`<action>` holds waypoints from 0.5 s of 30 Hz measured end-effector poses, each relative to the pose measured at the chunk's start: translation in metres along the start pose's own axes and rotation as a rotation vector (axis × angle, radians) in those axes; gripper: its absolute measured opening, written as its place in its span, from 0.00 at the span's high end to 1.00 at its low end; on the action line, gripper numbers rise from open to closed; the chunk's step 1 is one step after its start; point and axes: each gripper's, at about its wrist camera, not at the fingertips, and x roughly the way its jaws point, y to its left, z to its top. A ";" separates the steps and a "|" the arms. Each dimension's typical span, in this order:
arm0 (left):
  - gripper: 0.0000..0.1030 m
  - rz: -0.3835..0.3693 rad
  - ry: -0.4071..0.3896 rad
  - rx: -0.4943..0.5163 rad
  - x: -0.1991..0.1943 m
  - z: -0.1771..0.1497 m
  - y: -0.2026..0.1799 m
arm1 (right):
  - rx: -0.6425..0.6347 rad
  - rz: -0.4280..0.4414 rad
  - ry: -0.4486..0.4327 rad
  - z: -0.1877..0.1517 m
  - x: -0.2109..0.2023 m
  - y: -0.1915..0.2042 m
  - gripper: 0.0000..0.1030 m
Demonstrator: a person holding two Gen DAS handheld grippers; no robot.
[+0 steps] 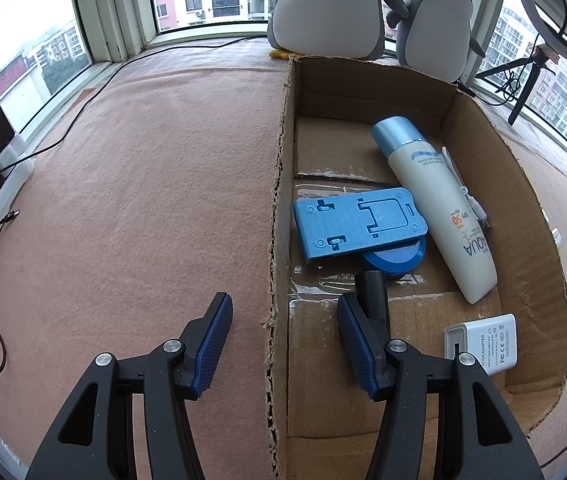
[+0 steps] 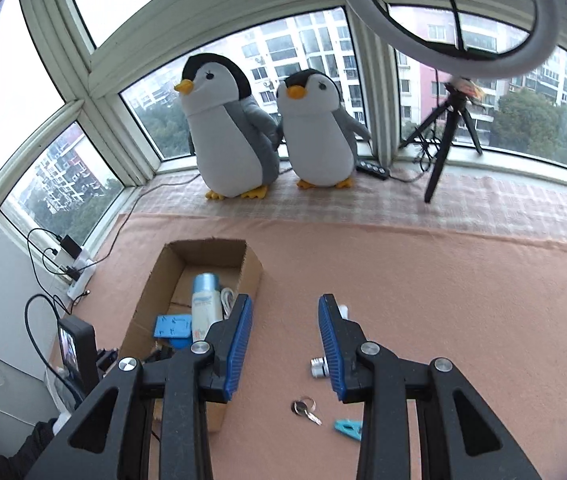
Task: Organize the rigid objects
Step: 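Withdraw the right tool toward the keys and teal clip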
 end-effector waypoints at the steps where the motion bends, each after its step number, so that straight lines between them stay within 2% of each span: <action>1: 0.43 0.000 0.000 0.002 0.000 0.000 0.000 | 0.005 -0.006 0.011 -0.007 0.000 -0.003 0.69; 3: 0.43 0.000 0.001 0.005 0.000 0.000 -0.001 | 0.000 -0.031 0.027 -0.017 0.001 -0.006 0.64; 9: 0.43 0.001 0.000 0.007 -0.001 -0.001 -0.001 | 0.011 -0.051 0.108 -0.056 0.014 -0.018 0.64; 15: 0.43 0.001 -0.001 0.008 -0.001 -0.001 -0.001 | 0.002 -0.032 0.170 -0.074 0.041 -0.016 0.64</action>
